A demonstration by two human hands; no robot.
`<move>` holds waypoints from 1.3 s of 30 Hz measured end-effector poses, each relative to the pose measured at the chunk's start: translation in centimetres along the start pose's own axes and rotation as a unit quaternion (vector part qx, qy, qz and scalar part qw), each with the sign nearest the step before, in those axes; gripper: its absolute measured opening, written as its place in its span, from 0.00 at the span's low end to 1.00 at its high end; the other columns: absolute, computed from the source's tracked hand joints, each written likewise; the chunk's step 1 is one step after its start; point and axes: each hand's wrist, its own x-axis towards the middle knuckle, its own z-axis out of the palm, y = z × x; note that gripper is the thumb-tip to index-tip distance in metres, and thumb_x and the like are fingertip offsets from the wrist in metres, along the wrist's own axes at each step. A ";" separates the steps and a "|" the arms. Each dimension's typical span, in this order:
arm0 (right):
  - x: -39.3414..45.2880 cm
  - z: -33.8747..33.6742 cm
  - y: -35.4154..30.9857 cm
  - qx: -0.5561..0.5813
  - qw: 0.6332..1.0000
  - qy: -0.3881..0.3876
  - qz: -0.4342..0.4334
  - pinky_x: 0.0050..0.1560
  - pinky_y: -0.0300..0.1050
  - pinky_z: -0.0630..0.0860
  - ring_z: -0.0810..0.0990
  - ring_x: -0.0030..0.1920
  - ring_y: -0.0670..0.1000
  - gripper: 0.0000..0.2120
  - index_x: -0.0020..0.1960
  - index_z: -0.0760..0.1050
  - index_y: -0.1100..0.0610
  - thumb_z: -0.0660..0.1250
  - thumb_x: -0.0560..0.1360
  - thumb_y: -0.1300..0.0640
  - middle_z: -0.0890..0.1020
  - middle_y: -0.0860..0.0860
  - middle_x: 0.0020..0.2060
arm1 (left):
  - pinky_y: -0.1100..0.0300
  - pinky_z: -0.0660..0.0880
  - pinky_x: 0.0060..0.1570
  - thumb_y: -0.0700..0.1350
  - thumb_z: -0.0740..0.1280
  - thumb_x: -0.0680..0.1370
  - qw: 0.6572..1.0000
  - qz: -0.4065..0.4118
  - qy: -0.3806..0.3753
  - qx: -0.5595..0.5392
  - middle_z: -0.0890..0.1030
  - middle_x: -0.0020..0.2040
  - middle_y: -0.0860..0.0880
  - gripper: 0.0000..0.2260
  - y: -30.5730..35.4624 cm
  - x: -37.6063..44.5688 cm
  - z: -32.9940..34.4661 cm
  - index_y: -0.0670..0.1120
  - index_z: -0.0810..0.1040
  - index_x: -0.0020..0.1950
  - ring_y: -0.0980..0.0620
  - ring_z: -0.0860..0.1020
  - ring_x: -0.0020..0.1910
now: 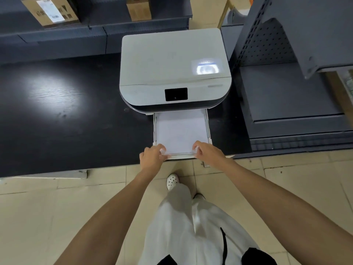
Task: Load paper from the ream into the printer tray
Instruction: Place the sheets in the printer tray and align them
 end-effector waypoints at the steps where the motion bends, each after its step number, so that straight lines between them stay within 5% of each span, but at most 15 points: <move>1: -0.3 0.3 0.1 -0.001 1.000 0.007 -0.009 0.55 0.55 0.78 0.79 0.53 0.54 0.12 0.62 0.72 0.51 0.63 0.79 0.55 0.80 0.50 0.52 | 0.51 0.67 0.60 0.59 0.69 0.76 0.999 0.022 0.014 0.034 0.80 0.53 0.51 0.18 -0.3 -0.3 0.3 0.53 0.75 0.62 0.46 0.74 0.56; 11: -1.8 2.6 0.8 -0.040 0.997 0.057 -0.030 0.54 0.56 0.78 0.70 0.65 0.55 0.22 0.70 0.68 0.52 0.61 0.78 0.66 0.74 0.53 0.63 | 0.50 0.64 0.67 0.52 0.75 0.73 0.991 0.054 0.040 0.113 0.76 0.58 0.49 0.32 -1.5 -1.2 2.0 0.55 0.64 0.74 0.47 0.74 0.59; 24: -0.4 2.2 1.2 -0.059 0.993 0.103 -0.015 0.50 0.53 0.80 0.79 0.52 0.54 0.17 0.61 0.72 0.54 0.63 0.77 0.70 0.79 0.53 0.54 | 0.49 0.69 0.61 0.48 0.72 0.76 0.992 0.059 0.063 0.092 0.81 0.51 0.50 0.28 -2.1 0.1 1.9 0.54 0.65 0.73 0.47 0.77 0.53; 39: 0.6 0.7 0.5 -0.110 0.988 0.108 0.000 0.48 0.53 0.79 0.80 0.48 0.53 0.26 0.69 0.67 0.48 0.62 0.76 0.68 0.82 0.49 0.50 | 0.51 0.75 0.55 0.50 0.72 0.77 0.985 0.131 0.048 0.099 0.82 0.48 0.52 0.37 -2.1 1.6 -0.1 0.57 0.53 0.79 0.49 0.78 0.48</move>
